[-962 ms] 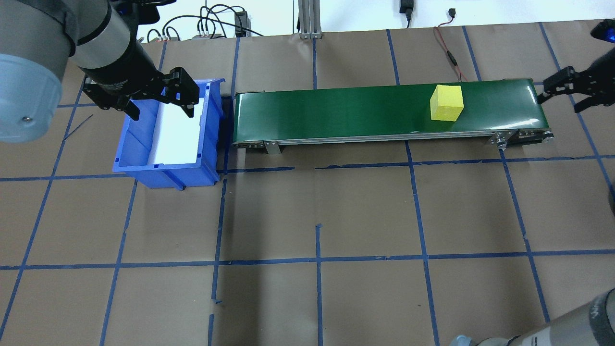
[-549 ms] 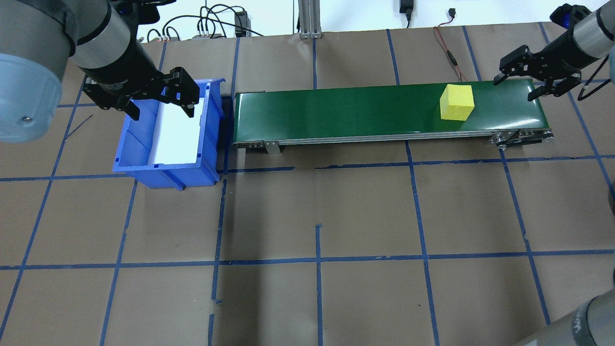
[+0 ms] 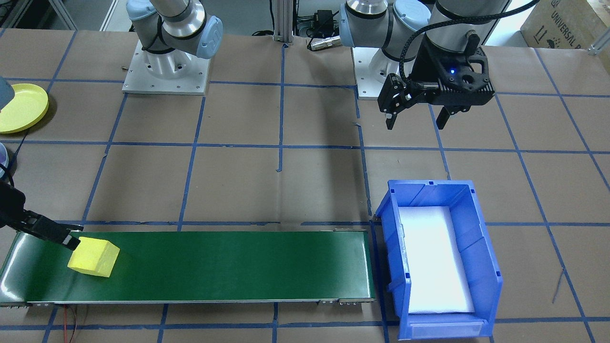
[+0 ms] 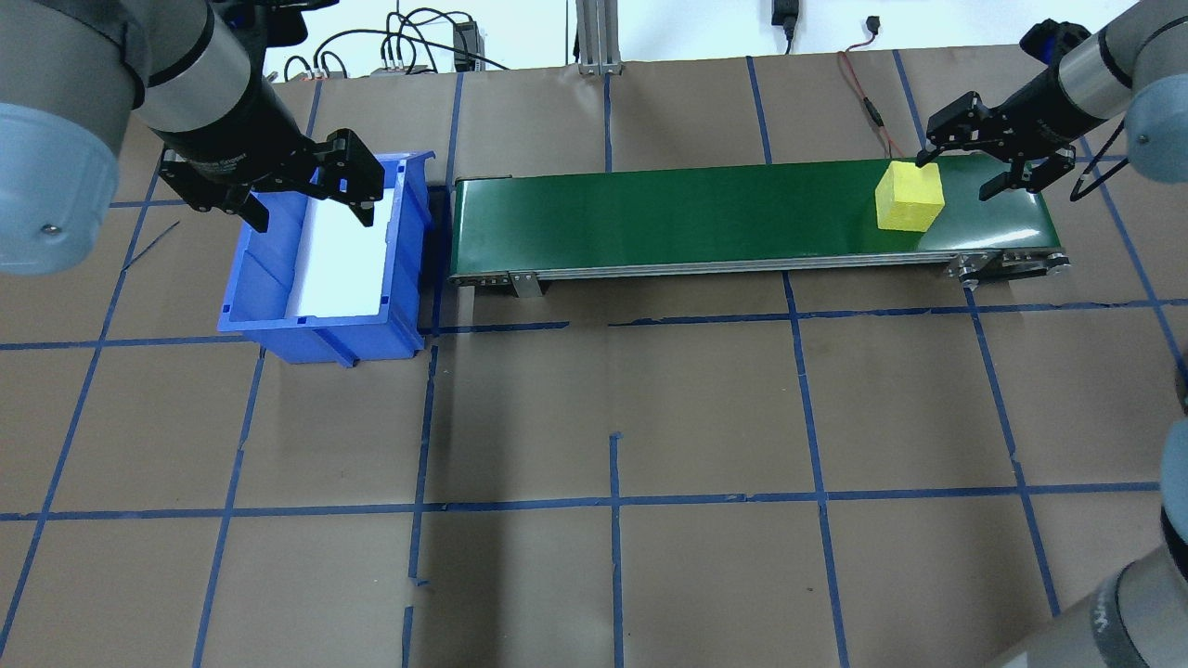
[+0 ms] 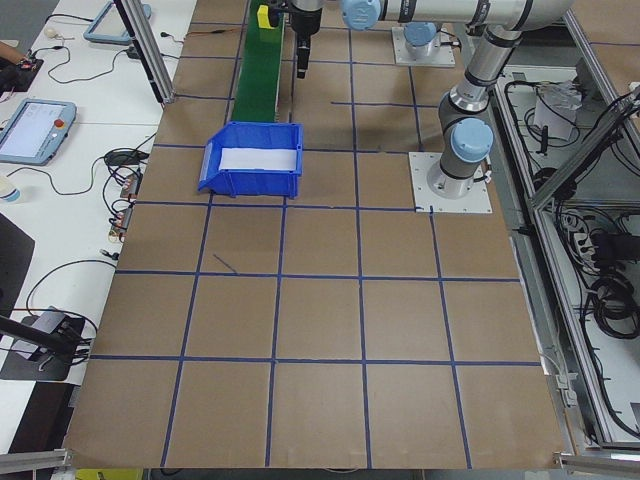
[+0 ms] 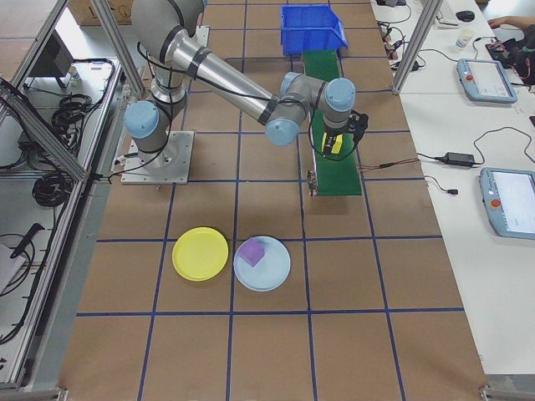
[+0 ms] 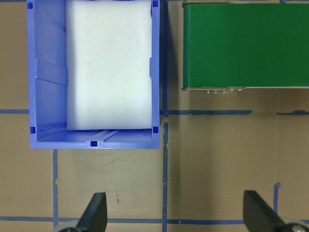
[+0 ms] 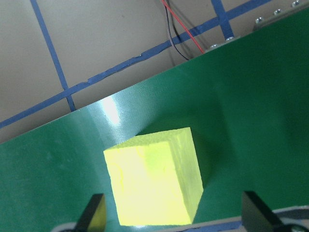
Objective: Move block left to right into plate
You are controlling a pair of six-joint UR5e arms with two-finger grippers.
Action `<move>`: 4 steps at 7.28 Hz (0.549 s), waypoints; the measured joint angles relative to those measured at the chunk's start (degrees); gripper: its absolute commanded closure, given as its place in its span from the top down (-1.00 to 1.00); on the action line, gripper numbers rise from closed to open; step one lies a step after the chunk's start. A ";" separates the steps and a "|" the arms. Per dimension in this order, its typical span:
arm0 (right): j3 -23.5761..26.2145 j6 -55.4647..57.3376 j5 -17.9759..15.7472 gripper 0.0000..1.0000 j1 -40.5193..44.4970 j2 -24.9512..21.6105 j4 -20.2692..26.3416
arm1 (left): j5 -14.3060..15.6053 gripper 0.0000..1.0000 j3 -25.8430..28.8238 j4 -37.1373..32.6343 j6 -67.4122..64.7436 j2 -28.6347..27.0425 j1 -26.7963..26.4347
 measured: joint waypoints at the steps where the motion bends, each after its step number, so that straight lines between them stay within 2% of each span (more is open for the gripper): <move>1: 0.11 0.30 -0.04 1.00 0.01 0.62 -0.67 | -0.04 1.00 -0.03 0.00 0.04 0.00 0.00; 4: 0.30 -0.14 -0.25 1.00 -0.09 2.53 -1.91 | -0.05 1.00 -0.09 0.00 0.07 0.02 0.01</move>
